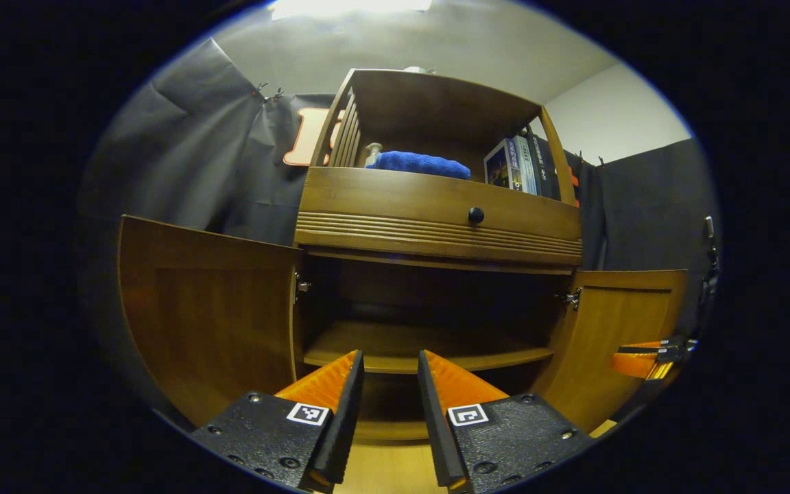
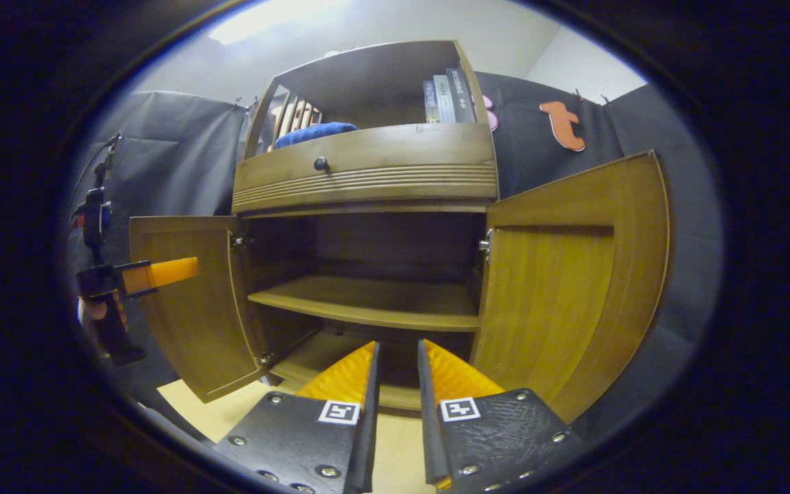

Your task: Open the right door of the double-door shoe cabinet with the right hand, and open the left door with the left hand.

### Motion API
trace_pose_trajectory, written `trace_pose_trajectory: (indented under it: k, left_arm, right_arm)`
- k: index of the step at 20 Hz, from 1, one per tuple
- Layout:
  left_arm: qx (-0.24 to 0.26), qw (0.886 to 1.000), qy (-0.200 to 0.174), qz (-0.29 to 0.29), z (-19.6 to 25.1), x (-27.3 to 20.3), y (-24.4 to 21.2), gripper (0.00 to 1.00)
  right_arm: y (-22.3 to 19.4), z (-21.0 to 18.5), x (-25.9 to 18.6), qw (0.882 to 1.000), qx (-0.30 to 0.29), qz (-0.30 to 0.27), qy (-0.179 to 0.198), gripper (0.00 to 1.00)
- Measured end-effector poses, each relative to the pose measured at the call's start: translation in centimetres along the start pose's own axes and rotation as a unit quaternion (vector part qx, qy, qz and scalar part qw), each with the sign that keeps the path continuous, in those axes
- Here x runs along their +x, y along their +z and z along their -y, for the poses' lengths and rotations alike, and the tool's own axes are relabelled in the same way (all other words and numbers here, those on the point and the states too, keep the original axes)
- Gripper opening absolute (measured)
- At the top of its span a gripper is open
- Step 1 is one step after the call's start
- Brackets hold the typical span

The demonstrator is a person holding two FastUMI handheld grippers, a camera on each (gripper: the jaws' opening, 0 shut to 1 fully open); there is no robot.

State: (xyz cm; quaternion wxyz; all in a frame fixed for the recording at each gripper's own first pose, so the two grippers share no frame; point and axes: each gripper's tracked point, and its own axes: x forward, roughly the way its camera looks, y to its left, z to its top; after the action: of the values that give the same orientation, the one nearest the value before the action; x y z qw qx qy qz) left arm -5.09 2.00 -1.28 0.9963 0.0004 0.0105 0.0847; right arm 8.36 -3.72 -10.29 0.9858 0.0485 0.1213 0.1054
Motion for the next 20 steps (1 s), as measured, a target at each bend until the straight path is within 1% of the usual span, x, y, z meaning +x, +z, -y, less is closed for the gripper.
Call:
trace_pose_trajectory:
  k: [4, 7, 11, 12, 13, 16, 18, 19, 20]
  left_arm:
    - [0.006, 1.0, -0.027, 0.0, 3.4, 2.3, 0.1, 0.49]
    - [0.015, 0.999, -0.037, 0.003, 5.2, 3.3, 1.0, 0.49]
    - [0.043, 0.998, -0.036, 0.005, 6.6, 4.1, 2.1, 0.49]
    - [0.05, 0.998, -0.038, 0.01, 7.0, 4.3, 2.5, 0.49]
    - [0.055, 0.997, -0.044, 0.017, 7.4, 4.5, 3.0, 0.49]
    - [0.05, 0.996, -0.06, 0.029, 8.6, 5.0, 3.7, 0.49]
    - [0.044, 0.996, -0.069, 0.038, 9.3, 5.3, 4.2, 0.55]
    - [0.041, 0.996, -0.071, 0.043, 9.3, 5.3, 4.2, 0.62]
    - [0.037, 0.995, -0.077, 0.048, 9.6, 5.7, 4.4, 0.68]
  right_arm:
    - [1.6, -0.4, 0.5, 1.0, -0.005, 0.017, -0.007, 0.28]
    - [3.1, -1.2, 0.9, 0.999, -0.009, 0.034, -0.011, 0.28]
    - [5.8, -2.5, 1.2, 0.998, 0.004, 0.063, -0.015, 0.28]
    - [6.4, -2.7, 1.3, 0.997, 0.002, 0.07, -0.018, 0.24]
    - [7.0, -2.7, 1.4, 0.997, -0.001, 0.077, -0.023, 0.28]
    - [8.3, -2.9, 1.9, 0.995, -0.014, 0.091, -0.042, 0.29]
    - [8.7, -2.9, 2.0, 0.994, -0.015, 0.098, -0.054, 0.29]
    - [8.8, -3.0, 2.3, 0.993, -0.015, 0.101, -0.056, 0.27]
    - [8.8, -3.3, 2.3, 0.993, -0.014, 0.103, -0.056, 0.41]
